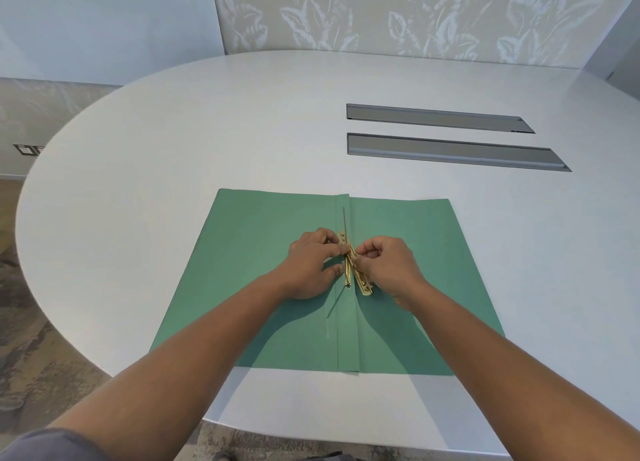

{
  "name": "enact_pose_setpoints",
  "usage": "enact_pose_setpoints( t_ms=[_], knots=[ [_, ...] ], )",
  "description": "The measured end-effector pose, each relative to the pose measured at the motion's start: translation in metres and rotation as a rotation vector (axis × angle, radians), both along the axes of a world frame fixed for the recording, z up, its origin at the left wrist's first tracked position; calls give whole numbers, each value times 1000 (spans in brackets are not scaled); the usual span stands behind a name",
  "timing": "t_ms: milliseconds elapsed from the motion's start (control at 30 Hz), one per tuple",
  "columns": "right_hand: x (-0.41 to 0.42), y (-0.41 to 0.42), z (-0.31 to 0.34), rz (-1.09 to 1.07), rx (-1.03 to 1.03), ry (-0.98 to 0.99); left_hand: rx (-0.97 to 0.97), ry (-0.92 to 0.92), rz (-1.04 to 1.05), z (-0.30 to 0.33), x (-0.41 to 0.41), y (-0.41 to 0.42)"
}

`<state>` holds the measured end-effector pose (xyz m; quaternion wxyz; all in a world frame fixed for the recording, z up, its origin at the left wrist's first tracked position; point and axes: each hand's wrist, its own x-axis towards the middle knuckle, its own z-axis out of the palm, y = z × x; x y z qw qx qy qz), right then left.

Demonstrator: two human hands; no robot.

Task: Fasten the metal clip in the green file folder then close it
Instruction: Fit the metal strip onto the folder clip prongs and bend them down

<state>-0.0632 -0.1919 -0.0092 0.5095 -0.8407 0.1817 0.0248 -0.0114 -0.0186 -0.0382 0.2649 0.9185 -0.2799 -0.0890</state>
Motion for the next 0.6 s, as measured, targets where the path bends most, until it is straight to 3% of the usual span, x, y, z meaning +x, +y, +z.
enact_pose_setpoints(
  t_ms=[167,333,500,600],
  knots=[
    [-10,-10,14,98,198,224,69,70,-52,9,1,4],
    [-16,-19,17,61,383,287,100,209,-125,26,-1,9],
    [-21,-21,23,33,515,240,-249,195,-54,24,-15,6],
    [-23,-22,28,20,544,205,-363,244,-18,22,-21,2]
  ],
)
